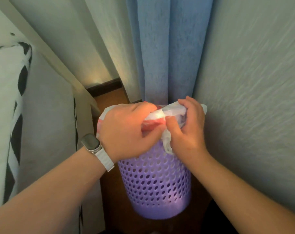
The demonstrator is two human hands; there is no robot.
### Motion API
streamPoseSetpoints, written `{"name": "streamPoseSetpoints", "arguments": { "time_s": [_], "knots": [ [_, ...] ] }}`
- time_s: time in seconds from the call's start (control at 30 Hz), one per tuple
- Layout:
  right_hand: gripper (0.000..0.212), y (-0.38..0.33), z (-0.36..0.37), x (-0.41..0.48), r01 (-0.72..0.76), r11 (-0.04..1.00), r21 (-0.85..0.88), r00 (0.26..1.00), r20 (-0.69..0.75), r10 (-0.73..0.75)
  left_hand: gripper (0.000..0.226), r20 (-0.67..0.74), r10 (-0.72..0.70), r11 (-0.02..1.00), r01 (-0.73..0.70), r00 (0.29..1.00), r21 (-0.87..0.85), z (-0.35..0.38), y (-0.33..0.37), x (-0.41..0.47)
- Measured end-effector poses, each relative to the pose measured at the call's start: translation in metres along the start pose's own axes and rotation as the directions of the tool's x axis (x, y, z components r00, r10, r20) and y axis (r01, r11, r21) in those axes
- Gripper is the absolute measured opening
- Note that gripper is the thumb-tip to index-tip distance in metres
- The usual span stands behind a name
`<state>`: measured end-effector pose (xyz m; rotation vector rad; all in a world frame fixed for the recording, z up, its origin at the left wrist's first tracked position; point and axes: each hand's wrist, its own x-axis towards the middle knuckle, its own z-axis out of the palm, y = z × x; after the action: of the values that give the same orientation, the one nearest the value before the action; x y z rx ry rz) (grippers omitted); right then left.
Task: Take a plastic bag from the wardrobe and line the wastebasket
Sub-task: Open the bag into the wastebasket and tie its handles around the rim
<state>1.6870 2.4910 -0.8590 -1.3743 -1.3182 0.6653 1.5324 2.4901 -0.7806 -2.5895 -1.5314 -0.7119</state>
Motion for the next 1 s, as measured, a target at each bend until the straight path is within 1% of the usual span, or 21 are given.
{"name": "streamPoseSetpoints", "arguments": {
  "time_s": [0.17, 0.27, 0.37, 0.43, 0.53, 0.6, 0.67, 0.73, 0.8, 0.87, 0.93, 1.0],
  "knots": [
    [0.065, -0.001, -0.003, 0.006, 0.044, 0.992, -0.122, 0.999, 0.038, -0.04, 0.032, -0.015, -0.019, 0.999, 0.02, 1.0, 0.042, 0.007, -0.003, 0.001],
    [0.064, 0.001, -0.011, 0.011, 0.126, 0.972, -0.198, 0.991, 0.069, -0.114, 0.034, -0.065, -0.02, 0.997, 0.025, 0.998, 0.078, 0.005, -0.013, 0.003],
    [0.064, 0.005, -0.024, 0.02, 0.2, 0.935, -0.292, 0.98, 0.056, -0.192, 0.034, -0.098, -0.035, 0.993, 0.045, 0.995, 0.108, -0.002, -0.02, 0.007],
    [0.067, 0.008, -0.028, 0.024, 0.189, 0.942, -0.278, 0.982, 0.053, -0.182, 0.032, -0.105, -0.023, 0.996, 0.033, 0.994, 0.085, -0.003, -0.022, 0.008],
    [0.069, 0.009, -0.026, 0.024, 0.116, 0.982, -0.151, 0.991, 0.078, -0.105, 0.03, -0.123, 0.026, 1.0, -0.024, 0.992, 0.016, 0.0, -0.019, 0.006],
    [0.062, 0.008, -0.024, 0.022, 0.082, 0.994, -0.078, 0.994, 0.074, -0.076, 0.031, -0.131, 0.019, 0.999, -0.022, 0.991, -0.026, 0.001, -0.017, 0.004],
    [0.048, 0.007, -0.023, 0.021, 0.089, 0.995, -0.05, 0.996, 0.032, -0.087, 0.035, -0.132, 0.02, 0.999, -0.026, 0.991, -0.043, 0.001, -0.017, 0.003],
    [0.039, 0.005, -0.023, 0.02, 0.104, 0.994, -0.039, 0.995, -0.004, -0.105, 0.038, -0.116, 0.042, 0.999, -0.044, 0.992, -0.017, 0.001, -0.016, 0.002],
    [0.036, 0.005, -0.022, 0.019, 0.122, 0.992, -0.039, 0.992, -0.029, -0.123, 0.038, -0.085, 0.06, 0.998, -0.058, 0.995, 0.027, -0.003, -0.015, 0.003],
    [0.035, 0.003, -0.021, 0.018, 0.131, 0.99, -0.053, 0.99, -0.038, -0.133, 0.034, -0.062, 0.057, 0.997, -0.054, 0.996, 0.056, -0.007, -0.009, 0.003],
    [0.037, 0.0, -0.02, 0.017, 0.146, 0.986, -0.077, 0.988, -0.032, -0.149, 0.029, -0.06, 0.035, 0.999, -0.033, 0.998, 0.031, -0.008, 0.0, 0.001],
    [0.04, -0.005, -0.018, 0.014, 0.146, 0.985, -0.092, 0.989, -0.017, -0.148, 0.031, -0.046, -0.005, 1.0, 0.006, 0.999, 0.022, -0.005, 0.01, -0.001]
  ]
}}
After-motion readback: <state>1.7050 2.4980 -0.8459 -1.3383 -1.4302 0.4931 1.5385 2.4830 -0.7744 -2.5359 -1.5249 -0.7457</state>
